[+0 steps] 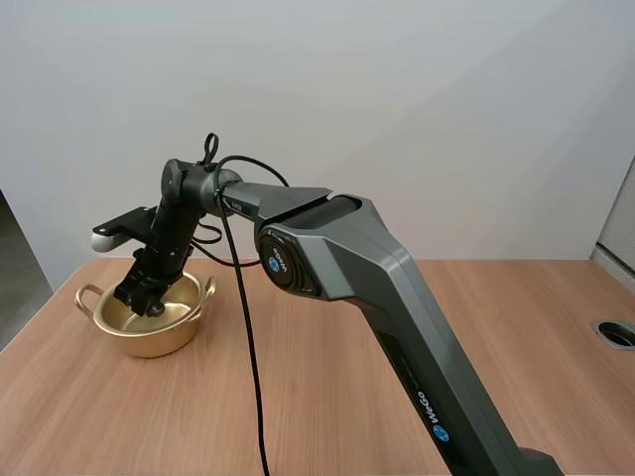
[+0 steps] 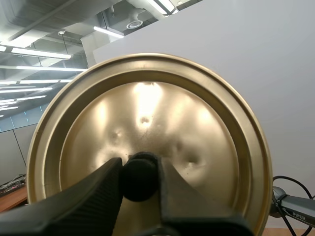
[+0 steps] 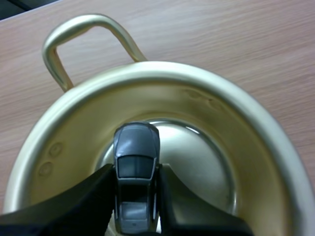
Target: Open the pot, put the car inside, and close it
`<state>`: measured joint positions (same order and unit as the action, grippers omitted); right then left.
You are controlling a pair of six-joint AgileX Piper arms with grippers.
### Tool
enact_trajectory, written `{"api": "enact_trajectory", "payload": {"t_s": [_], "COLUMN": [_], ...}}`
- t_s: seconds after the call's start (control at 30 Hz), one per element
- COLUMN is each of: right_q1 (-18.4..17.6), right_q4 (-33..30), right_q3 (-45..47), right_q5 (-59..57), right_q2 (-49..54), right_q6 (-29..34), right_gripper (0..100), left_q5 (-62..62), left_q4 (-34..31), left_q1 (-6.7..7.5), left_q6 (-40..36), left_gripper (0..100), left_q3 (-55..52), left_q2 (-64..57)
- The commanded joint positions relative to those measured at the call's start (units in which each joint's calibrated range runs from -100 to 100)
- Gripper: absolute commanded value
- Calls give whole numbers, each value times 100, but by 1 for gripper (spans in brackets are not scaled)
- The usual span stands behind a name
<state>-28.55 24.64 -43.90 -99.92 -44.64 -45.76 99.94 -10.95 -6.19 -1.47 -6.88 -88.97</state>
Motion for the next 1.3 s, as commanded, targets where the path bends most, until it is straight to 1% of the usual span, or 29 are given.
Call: {"api": "enact_trajectory", "payload": {"t_s": [0.0, 0.03, 0.07, 0.1, 0.17, 0.23, 0.27, 0.4, 0.47, 0.63, 0.73, 0.97, 1.07, 1.13, 1.2, 1.27], "right_q1": [-44, -78, -120, -166, -246, -303, -315, -332, -332, -332, -332, -310, -214, -88, 89, 351], "right_q4": [-67, -167, -291, -474, -805, -1045, -1075, -1183, -1352, -2247, -2546, -2586, -2816, -2987, -3076, -3035], "right_q3": [0, 0, 0, 0, 0, 0, 0, 0, 0, 0, 0, 0, 0, 0, 0, 0], "right_q5": [-8, -8, -8, -8, -8, -8, -8, -8, 200, 1074, 1180, 1352, 1371, 1387, 1412, 1397], "right_q2": [7, 7, 7, 7, 7, 22, 22, 60, 87, 223, 352, 810, 1165, 1506, 1924, 2410], "right_q6": [-6, -6, -6, -6, 15, 26, -18, 2, 113, 522, 649, 819, 996, 1168, 1263, 1331], "right_gripper": [0, 0, 4, 17, 49, 92, 100, 100, 100, 100, 100, 100, 100, 100, 100, 100], "left_q5": [6, 6, 6, 6, 6, 6, 6, 6, 6, 6, 6, 6, 6, 6, 6, 6], "left_q4": [-6, -6, -6, -6, -6, -6, -6, -6, -6, -6, -6, -6, -109, -341, -664, -1027], "left_q1": [-4, -4, -4, -4, -4, -4, -4, -4, -4, -4, -4, -4, -4, -4, 12, 41], "left_q6": [2, 2, 2, 2, 2, 2, 2, 2, 2, 2, 2, 2, 2, 2, 2, -57], "left_gripper": [0, 0, 0, 0, 0, 0, 0, 0, 0, 0, 0, 0, 0, 0, 0, 0], "left_q3": [3, 3, 3, 3, 3, 3, 3, 3, 3, 3, 3, 3, -115, -375, -821, -1323], "left_q2": [-5, -5, -5, -5, -5, -5, -5, -5, -5, -5, -5, -5, 39, 151, 337, 623]}}
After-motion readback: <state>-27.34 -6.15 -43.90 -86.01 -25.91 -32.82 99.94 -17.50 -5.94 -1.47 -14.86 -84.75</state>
